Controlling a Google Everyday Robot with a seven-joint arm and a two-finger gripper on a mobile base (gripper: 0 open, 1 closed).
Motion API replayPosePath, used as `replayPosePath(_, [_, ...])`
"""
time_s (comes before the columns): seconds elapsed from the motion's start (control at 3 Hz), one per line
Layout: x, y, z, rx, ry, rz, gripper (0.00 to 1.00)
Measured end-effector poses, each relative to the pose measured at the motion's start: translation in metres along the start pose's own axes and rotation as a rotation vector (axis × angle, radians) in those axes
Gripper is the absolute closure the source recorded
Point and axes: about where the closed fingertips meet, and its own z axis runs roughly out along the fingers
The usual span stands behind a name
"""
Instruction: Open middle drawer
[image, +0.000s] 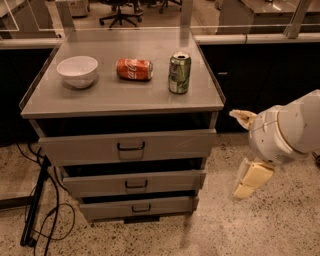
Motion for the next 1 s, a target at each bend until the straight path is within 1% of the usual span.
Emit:
replayPosePath(0.33, [-0.005, 0.022, 0.053, -0.076, -0.052, 0.018, 0.00])
replayPosePath(0.67, [0.004, 0.047, 0.114, -0.158, -0.073, 0.051, 0.00])
replayPosePath(1.0, [0.020, 0.071, 0.203, -0.210, -0.126, 0.086, 0.00])
